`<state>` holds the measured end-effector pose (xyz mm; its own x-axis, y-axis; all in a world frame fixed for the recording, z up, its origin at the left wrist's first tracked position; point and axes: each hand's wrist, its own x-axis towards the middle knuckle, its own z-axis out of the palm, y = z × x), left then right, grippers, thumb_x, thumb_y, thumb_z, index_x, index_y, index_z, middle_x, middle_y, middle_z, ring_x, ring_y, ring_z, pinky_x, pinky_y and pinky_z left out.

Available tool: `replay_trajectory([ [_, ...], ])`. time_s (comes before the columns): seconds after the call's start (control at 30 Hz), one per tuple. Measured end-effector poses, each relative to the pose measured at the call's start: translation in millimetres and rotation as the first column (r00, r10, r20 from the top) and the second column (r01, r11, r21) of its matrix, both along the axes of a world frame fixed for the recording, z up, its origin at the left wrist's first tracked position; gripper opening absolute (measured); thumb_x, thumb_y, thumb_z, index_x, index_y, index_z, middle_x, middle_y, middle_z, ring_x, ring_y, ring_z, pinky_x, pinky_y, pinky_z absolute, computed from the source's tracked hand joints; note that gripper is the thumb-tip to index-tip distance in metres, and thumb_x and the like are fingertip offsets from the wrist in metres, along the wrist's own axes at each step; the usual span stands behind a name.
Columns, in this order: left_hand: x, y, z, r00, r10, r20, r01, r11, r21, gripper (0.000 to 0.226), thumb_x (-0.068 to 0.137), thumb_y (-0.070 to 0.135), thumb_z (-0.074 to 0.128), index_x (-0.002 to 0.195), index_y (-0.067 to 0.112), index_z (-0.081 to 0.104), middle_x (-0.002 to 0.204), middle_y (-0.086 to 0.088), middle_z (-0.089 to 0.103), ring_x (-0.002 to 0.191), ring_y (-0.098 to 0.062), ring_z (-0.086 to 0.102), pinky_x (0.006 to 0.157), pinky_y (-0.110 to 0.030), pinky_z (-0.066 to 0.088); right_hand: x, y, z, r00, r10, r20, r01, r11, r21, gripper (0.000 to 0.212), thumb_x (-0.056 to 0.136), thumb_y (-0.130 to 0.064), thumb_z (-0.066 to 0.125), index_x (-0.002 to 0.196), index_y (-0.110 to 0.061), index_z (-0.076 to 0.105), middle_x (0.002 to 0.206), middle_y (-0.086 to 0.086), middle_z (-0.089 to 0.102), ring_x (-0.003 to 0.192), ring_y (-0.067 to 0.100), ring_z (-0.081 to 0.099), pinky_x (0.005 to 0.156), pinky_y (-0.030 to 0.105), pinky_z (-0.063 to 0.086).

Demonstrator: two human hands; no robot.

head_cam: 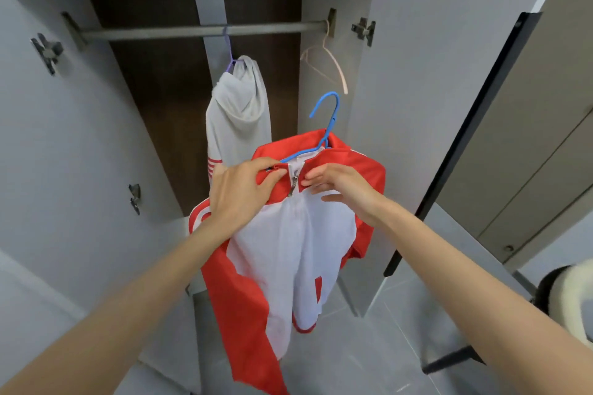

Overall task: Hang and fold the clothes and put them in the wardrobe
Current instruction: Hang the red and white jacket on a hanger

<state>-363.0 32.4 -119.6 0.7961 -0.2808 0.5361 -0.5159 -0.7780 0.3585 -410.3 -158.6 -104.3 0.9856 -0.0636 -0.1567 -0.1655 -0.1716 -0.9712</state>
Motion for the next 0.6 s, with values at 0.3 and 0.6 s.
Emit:
replay_trajectory([
  [0.3, 45, -50, 1, 0.993, 0.031, -0.111, -0.031, 1.000, 0.002, 0.027, 0.093, 0.047, 0.051, 0.109, 0.035, 0.070, 0.111, 0.013, 0.070, 0.100, -0.011, 0.063, 0.086, -0.025, 0.031, 73, -36, -24, 0.994, 0.008, 0.110, 0.027, 0.952, -0.305, 0.020, 0.080, -0.028, 0.076, 0.080, -0.008, 0.074, 0.077, 0.001, 0.071, 0.068, 0.002, 0.059, 0.062, 0.012, 0.042],
  [0.6, 70, -63, 4, 0.982, 0.118, -0.147, -0.126, 0.991, -0.044, 0.028, 0.094, 0.047, 0.050, 0.110, 0.033, 0.069, 0.113, 0.013, 0.069, 0.106, -0.011, 0.062, 0.091, -0.030, 0.037, 111, -43, -37, 0.987, 0.031, 0.160, 0.012, 0.964, -0.265, 0.011, 0.080, -0.026, 0.075, 0.072, -0.018, 0.074, 0.078, -0.002, 0.073, 0.080, 0.011, 0.066, 0.080, 0.026, 0.051],
])
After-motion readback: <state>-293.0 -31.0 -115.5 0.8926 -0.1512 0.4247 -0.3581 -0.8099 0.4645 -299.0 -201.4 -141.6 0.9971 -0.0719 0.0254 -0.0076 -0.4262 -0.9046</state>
